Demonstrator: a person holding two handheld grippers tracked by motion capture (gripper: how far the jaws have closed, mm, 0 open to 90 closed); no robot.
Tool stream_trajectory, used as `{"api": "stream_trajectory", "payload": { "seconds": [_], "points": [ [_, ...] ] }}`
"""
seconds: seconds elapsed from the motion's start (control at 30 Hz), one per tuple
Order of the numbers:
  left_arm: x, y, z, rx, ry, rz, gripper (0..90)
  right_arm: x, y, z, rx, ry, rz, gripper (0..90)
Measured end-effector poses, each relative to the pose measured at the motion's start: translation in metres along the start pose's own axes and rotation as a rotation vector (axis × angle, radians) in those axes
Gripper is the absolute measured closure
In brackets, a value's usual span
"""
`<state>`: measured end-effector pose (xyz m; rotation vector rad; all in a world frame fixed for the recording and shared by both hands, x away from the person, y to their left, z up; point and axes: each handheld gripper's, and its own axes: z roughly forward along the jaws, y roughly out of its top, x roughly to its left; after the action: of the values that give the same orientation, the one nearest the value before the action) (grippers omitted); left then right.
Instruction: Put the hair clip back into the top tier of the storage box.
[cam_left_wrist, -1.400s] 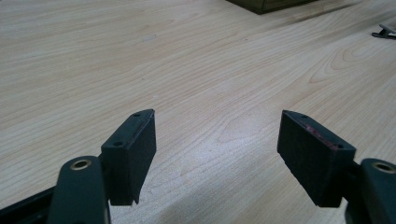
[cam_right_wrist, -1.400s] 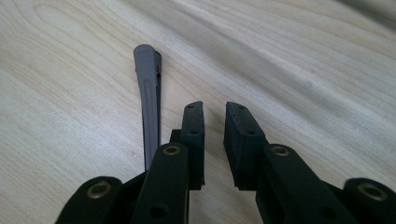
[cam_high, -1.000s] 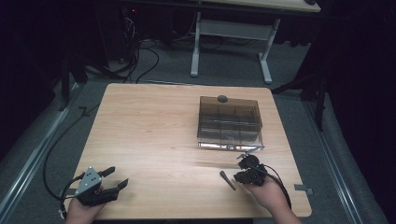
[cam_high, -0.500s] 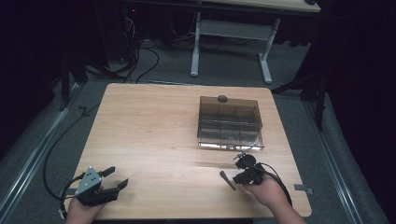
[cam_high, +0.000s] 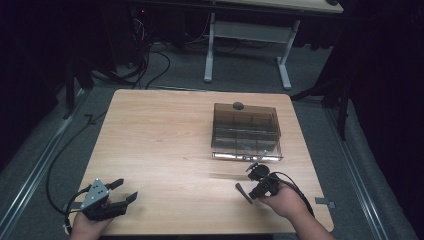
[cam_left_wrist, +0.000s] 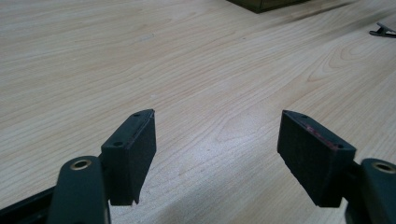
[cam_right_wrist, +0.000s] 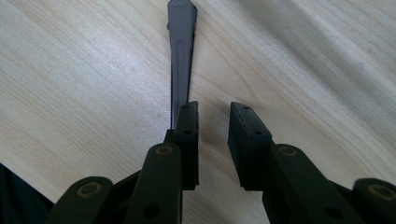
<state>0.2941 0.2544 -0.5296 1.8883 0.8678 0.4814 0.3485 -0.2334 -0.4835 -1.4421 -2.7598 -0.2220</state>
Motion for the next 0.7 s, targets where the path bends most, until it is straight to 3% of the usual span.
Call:
{"api": "stream_trajectory", "payload": {
  "seconds": [0.1, 0.13, 0.23, 0.5, 0.7],
  "points": [
    [0.0, 0.0, 0.0, 0.001, -0.001, 0.0, 28.7, 0.002, 0.003, -0.001, 0.034, -0.006, -0.007, 72.5],
    [0.0, 0.0, 0.0, 0.002, -0.003, -0.002, 28.7, 0.001, 0.004, -0.001, 0.035, -0.005, -0.03, 72.3],
    [0.0, 0.0, 0.0, 0.001, -0.002, -0.001, 28.7, 0.006, 0.008, -0.002, 0.053, -0.003, -0.006, 70.6],
    [0.001, 0.0, -0.001, 0.0, -0.004, -0.002, 28.7, 0.01, 0.015, -0.002, 0.055, -0.009, -0.041, 67.0],
    [0.001, 0.0, -0.001, 0.0, -0.004, -0.002, 28.7, 0.014, 0.021, -0.001, 0.048, -0.022, -0.028, 66.7]
  ]
}}
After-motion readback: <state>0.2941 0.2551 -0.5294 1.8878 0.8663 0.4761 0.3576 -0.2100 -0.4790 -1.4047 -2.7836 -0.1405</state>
